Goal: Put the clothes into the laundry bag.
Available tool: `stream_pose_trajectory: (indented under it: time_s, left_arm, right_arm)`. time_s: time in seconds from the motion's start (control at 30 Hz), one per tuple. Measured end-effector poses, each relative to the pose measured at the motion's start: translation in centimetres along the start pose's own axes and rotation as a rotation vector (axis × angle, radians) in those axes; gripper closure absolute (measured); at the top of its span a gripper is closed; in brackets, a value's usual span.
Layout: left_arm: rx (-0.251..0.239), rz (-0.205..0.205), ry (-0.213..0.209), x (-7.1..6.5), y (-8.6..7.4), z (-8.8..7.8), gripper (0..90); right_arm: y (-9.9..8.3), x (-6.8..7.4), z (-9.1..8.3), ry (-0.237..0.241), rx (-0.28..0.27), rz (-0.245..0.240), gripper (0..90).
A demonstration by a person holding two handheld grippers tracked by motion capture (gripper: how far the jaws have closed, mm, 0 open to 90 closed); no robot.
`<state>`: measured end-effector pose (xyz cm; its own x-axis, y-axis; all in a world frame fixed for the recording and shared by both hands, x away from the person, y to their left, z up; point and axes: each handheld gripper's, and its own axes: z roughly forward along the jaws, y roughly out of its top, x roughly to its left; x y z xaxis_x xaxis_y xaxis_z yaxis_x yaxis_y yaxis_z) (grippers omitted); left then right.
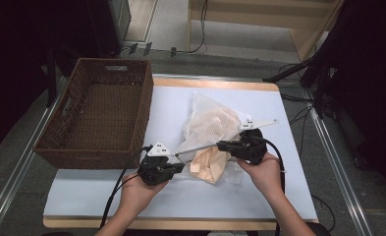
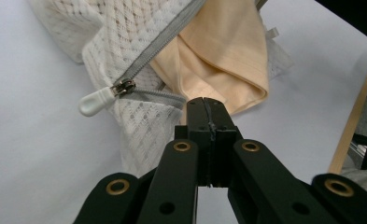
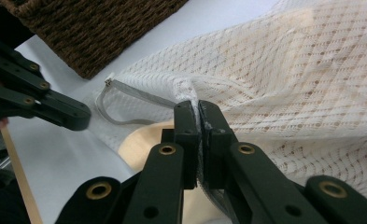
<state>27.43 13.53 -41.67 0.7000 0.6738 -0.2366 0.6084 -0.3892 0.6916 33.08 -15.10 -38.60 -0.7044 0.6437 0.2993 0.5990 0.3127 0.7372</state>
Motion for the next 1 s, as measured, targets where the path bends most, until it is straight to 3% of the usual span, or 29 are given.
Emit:
stream_pose_trajectory:
  time_s: [0.1, 0.27, 0.5, 0.53, 0.8, 1.0]
  left_arm:
    - [0.010, 0.007, 0.005, -0.1, 0.0, 0.8, 90.0]
    - [0.070, 0.033, 0.053, 0.6, -0.6, 3.0, 90.0]
    - [0.094, 0.037, 0.069, 1.0, -0.9, 5.1, 90.0]
    - [0.102, 0.050, 0.065, 0.6, -0.9, 5.8, 90.0]
    - [0.096, 0.070, 0.037, -0.4, -0.3, 7.0, 90.0]
    - [0.094, 0.105, 0.024, -1.9, 0.6, 8.3, 90.0]
  right_arm:
    - [-0.1, 0.0, 0.0, -0.002, -0.002, 0.000, 87.9]
    - [-0.3, 0.1, -0.1, -0.007, -0.004, 0.006, 87.8]
    - [-0.2, 0.2, 0.0, -0.014, -0.011, 0.025, 87.8]
    - [-0.2, 0.2, 0.0, -0.017, -0.012, 0.026, 87.8]
    - [-0.5, 0.0, -0.5, -0.025, -0.021, 0.038, 87.8]
    - [-0.6, -0.1, -0.5, -0.029, -0.015, 0.041, 87.8]
